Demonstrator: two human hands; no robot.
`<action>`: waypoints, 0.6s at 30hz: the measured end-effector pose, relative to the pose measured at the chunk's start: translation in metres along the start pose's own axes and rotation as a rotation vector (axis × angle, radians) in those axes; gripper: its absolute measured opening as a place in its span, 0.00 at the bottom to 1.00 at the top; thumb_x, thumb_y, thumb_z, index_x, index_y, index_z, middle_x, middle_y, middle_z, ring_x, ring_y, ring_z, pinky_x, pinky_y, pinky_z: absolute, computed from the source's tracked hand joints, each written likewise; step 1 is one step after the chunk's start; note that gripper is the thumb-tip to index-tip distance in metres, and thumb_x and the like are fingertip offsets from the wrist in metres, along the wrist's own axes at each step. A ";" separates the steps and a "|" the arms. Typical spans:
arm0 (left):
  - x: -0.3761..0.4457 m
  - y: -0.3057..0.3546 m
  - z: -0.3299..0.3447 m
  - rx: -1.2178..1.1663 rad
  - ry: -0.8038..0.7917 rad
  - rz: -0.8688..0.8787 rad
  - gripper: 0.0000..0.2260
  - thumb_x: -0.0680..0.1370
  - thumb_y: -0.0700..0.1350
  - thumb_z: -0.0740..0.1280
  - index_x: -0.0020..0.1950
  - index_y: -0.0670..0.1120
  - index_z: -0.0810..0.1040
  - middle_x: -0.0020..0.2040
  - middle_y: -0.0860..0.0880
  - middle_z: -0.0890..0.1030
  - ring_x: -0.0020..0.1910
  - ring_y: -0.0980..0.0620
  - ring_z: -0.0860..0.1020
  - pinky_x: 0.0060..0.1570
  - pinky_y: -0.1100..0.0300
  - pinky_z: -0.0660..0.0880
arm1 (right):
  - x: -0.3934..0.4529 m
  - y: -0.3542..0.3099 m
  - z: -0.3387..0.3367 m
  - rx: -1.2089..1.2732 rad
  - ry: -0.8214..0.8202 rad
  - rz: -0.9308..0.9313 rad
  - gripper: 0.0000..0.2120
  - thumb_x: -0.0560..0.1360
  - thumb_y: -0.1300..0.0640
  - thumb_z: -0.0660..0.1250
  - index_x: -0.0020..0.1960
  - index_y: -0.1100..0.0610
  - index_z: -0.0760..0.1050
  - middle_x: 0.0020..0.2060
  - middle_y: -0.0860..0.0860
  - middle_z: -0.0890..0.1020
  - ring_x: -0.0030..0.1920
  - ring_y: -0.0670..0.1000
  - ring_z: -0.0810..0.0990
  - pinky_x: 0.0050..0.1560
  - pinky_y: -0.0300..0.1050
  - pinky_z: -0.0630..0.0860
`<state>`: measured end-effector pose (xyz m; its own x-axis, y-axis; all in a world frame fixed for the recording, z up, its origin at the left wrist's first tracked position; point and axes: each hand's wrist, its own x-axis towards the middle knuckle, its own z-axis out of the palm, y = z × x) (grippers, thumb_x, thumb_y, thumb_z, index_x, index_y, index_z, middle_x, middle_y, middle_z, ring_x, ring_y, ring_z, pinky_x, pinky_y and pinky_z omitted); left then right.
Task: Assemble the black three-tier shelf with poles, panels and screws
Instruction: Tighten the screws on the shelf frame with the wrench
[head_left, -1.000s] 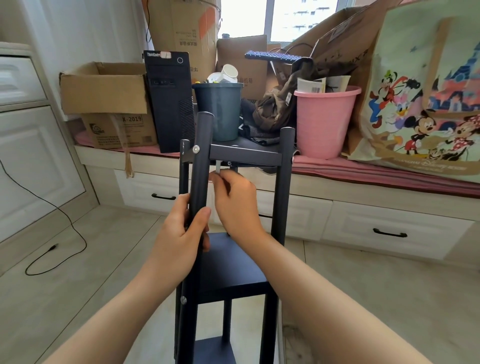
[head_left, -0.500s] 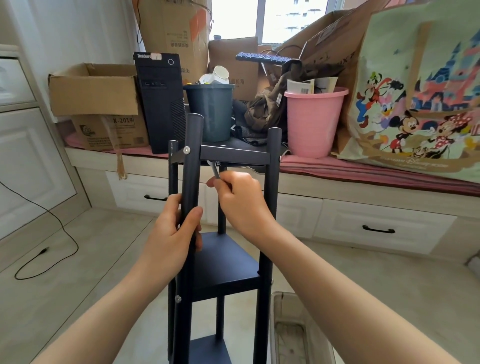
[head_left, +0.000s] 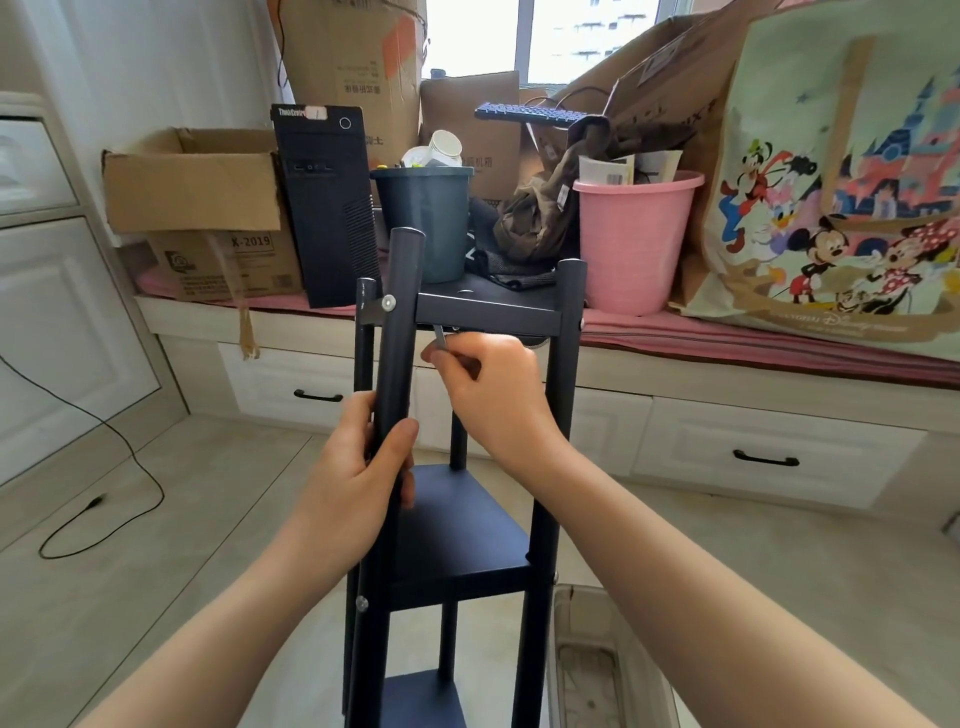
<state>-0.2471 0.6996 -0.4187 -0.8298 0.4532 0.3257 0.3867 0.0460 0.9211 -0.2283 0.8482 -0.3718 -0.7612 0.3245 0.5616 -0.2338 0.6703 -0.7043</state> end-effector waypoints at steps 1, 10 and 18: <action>0.000 0.000 0.000 0.000 -0.005 0.002 0.04 0.83 0.47 0.60 0.56 0.48 0.71 0.31 0.47 0.77 0.30 0.51 0.76 0.32 0.63 0.73 | 0.000 0.001 0.001 0.001 0.010 -0.003 0.09 0.80 0.59 0.66 0.52 0.59 0.84 0.34 0.45 0.81 0.35 0.42 0.76 0.40 0.33 0.70; -0.002 0.004 0.002 -0.048 -0.029 0.003 0.04 0.83 0.44 0.61 0.57 0.48 0.72 0.32 0.46 0.76 0.31 0.48 0.75 0.35 0.59 0.74 | -0.002 0.009 0.020 0.028 0.202 -0.089 0.16 0.79 0.60 0.68 0.34 0.51 0.72 0.24 0.38 0.66 0.29 0.41 0.69 0.35 0.29 0.63; -0.003 0.003 -0.002 -0.041 -0.052 -0.001 0.04 0.83 0.46 0.61 0.57 0.48 0.73 0.33 0.44 0.75 0.31 0.49 0.76 0.36 0.61 0.75 | 0.006 0.018 0.042 0.061 0.328 -0.094 0.08 0.78 0.60 0.68 0.43 0.61 0.84 0.34 0.47 0.78 0.39 0.44 0.69 0.42 0.29 0.64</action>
<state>-0.2438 0.6969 -0.4162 -0.8078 0.4986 0.3143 0.3680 0.0103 0.9298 -0.2625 0.8341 -0.3993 -0.5020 0.4674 0.7277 -0.3364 0.6696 -0.6621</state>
